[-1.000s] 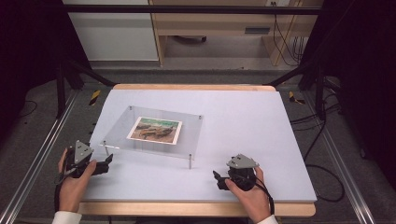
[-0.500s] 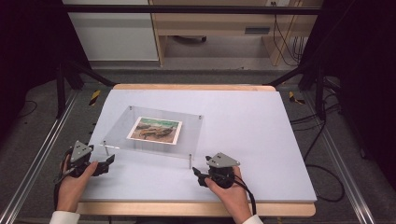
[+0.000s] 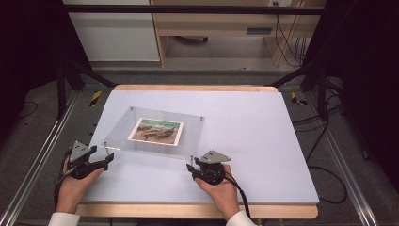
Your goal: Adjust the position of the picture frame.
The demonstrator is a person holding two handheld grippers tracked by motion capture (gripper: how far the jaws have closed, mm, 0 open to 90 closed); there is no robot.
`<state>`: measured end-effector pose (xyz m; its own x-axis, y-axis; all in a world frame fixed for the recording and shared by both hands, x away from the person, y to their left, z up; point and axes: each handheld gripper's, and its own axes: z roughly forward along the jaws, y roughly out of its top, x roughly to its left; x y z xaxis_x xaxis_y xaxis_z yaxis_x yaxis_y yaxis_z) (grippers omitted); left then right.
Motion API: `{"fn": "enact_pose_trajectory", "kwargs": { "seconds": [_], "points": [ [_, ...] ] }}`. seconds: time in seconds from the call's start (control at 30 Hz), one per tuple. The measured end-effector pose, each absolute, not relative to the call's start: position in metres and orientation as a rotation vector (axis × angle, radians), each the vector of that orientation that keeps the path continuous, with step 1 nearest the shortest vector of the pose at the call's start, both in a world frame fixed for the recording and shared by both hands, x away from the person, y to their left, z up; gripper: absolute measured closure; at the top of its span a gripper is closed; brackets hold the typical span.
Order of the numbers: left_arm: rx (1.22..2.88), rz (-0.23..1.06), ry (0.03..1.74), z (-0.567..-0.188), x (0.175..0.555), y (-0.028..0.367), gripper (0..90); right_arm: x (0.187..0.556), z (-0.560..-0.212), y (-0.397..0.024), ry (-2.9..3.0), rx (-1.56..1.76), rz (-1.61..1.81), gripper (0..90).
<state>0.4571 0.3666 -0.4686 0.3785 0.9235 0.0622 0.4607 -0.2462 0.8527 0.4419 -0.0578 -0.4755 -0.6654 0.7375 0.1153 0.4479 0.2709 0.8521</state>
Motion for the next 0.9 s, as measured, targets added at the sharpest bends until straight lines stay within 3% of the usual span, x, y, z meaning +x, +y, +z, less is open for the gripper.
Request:
{"fn": "enact_pose_trajectory", "kwargs": {
  "seconds": [0.5,0.9],
  "points": [
    [1.854,0.747,1.200,-0.469,0.456,0.365,29.4,0.454,-0.480,-0.053,2.217,1.128,1.402,83.2],
    [1.865,0.735,1.183,-0.469,0.460,0.365,41.8,0.457,-0.472,-0.059,2.161,1.172,1.512,85.1]
  ]
}}
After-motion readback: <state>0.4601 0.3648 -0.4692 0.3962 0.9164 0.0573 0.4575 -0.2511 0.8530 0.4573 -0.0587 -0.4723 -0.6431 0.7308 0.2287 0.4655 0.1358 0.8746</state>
